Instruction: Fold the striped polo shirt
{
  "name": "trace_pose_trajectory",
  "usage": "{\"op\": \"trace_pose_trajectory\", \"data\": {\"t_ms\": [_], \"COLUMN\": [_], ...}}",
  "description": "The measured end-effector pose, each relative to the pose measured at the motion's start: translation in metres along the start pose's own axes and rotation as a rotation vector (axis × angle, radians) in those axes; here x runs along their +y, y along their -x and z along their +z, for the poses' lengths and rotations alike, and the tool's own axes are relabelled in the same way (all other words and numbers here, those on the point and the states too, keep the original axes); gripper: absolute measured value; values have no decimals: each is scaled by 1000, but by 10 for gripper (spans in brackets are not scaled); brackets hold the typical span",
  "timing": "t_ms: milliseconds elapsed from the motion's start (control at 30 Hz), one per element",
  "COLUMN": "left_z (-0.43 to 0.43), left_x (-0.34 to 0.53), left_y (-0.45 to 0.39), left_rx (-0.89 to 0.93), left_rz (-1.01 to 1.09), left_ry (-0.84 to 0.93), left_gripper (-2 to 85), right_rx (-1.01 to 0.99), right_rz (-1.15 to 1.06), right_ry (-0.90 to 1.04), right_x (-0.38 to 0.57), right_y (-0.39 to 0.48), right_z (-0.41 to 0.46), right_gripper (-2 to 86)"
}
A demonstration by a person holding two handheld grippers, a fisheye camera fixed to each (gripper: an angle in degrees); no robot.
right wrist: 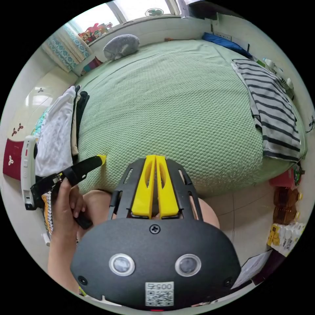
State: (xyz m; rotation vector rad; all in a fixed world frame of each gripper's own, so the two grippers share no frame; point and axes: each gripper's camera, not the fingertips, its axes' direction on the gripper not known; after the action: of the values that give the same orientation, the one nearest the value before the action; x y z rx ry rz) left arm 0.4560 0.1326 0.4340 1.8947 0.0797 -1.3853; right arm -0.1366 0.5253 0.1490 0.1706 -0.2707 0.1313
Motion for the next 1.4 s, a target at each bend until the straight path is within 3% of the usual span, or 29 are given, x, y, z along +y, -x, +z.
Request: {"op": "trace_pose_trajectory", "data": {"t_ms": [233, 933, 1067, 1400], "left_z": [14, 30, 29, 27], "left_x": [-3, -4, -3, -3], "left_y": [-10, 5, -2, -7], "left_rx": [-25, 91, 47, 21], "left_rz": [-8, -62, -43, -33], "left_ry": [10, 15, 12, 19], "left_gripper": [-7, -7, -6, -7], "right_rx": [-100, -125, -134, -49], "right_rz": [90, 10, 18, -81], "right_ry": [-4, 12, 15, 11], "right_x": [2, 10, 12, 23], "right_y": [-43, -63, -66, -47], "right_z": [-12, -27, -29, -36], "right_gripper": [-12, -12, -12, -12]}}
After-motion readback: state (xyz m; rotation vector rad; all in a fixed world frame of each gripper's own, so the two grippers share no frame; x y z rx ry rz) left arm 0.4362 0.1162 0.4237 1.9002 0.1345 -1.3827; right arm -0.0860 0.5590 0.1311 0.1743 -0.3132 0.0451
